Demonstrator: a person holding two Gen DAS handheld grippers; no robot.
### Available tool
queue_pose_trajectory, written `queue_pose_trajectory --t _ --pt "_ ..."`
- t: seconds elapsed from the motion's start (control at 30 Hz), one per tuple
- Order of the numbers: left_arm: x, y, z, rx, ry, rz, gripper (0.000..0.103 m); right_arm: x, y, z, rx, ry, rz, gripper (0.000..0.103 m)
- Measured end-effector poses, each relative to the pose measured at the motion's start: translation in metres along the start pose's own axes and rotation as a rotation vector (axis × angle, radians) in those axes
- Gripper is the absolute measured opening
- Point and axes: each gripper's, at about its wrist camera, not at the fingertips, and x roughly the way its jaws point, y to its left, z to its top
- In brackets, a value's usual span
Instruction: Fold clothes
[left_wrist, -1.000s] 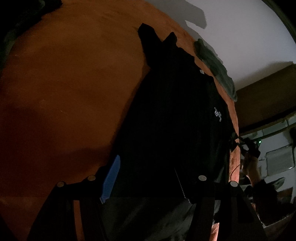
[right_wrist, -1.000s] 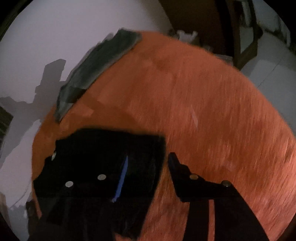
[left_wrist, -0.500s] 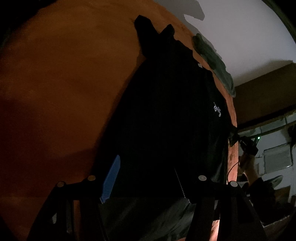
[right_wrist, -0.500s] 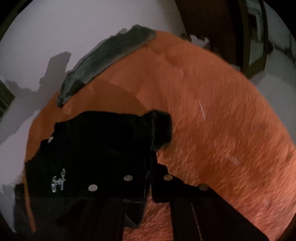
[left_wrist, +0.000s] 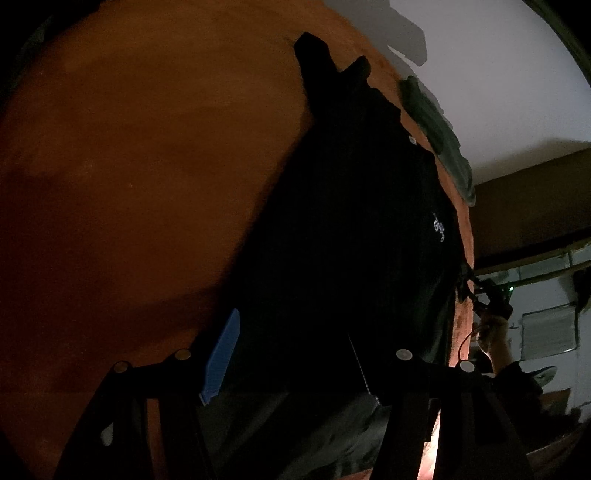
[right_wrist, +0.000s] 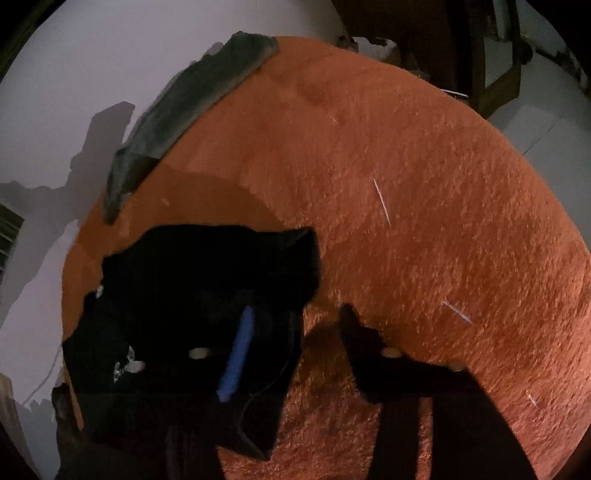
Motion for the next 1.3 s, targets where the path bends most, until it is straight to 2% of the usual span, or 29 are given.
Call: queue_pose_trajectory --t 0.17,0.27,0.4,0.57,0.6,0.63,0.67,0.73,0.77,0.87,0.93,1.07,1.13,1.3 --pt "-0.001 -0.004 -0.001 0.015 0.001 -0.011 0.062 -0.009 -0.015 -0.036 0.155 0.064 0.109 0.051" --pt "0.001 -0.005 -0.001 0.022 0.008 -0.012 0.062 -0.015 -0.015 -0.061 0.192 0.077 0.174 0.051" --pt "0.006 -0.007 0.000 0.021 0.021 -0.022 0.062 -0.009 -0.014 -0.064 0.179 0.051 0.187 0.054" --pt "0.009 -0.014 -0.001 0.037 0.035 -0.038 0.062 0.004 -0.017 -0.065 0.182 0.019 0.194 0.053" --pt "0.010 -0.015 -0.002 0.043 0.038 -0.039 0.062 0.005 -0.017 -0.065 0.173 0.004 0.180 0.040" --pt "0.009 -0.017 -0.003 0.048 0.040 -0.040 0.062 0.005 -0.016 -0.065 0.156 -0.014 0.151 0.007" --pt "0.009 -0.017 -0.003 0.051 0.042 -0.041 0.062 0.003 -0.015 -0.065 0.137 -0.027 0.118 0.002" --pt "0.008 -0.019 -0.005 0.057 0.045 -0.043 0.062 -0.004 -0.021 -0.067 0.152 -0.035 0.083 0.000" --pt "0.007 -0.019 -0.006 0.060 0.044 -0.043 0.062 -0.006 -0.025 -0.068 0.173 -0.034 0.062 0.000" --pt "0.002 -0.021 -0.009 0.093 0.031 -0.022 0.062 -0.002 -0.046 -0.069 0.291 0.016 0.119 0.000" --pt "0.001 -0.021 -0.010 0.100 0.027 -0.010 0.062 -0.009 -0.053 -0.061 0.330 -0.002 0.132 0.000" --pt "0.003 -0.021 -0.010 0.080 0.031 -0.009 0.062 -0.022 -0.039 -0.020 0.204 -0.088 0.106 0.003" --pt "0.006 -0.021 -0.010 0.067 0.036 -0.014 0.062 -0.021 -0.029 0.005 0.150 -0.109 0.113 0.010" --pt "0.010 -0.025 -0.011 0.066 0.046 -0.027 0.062 0.000 -0.018 0.042 0.121 -0.090 0.097 0.014"
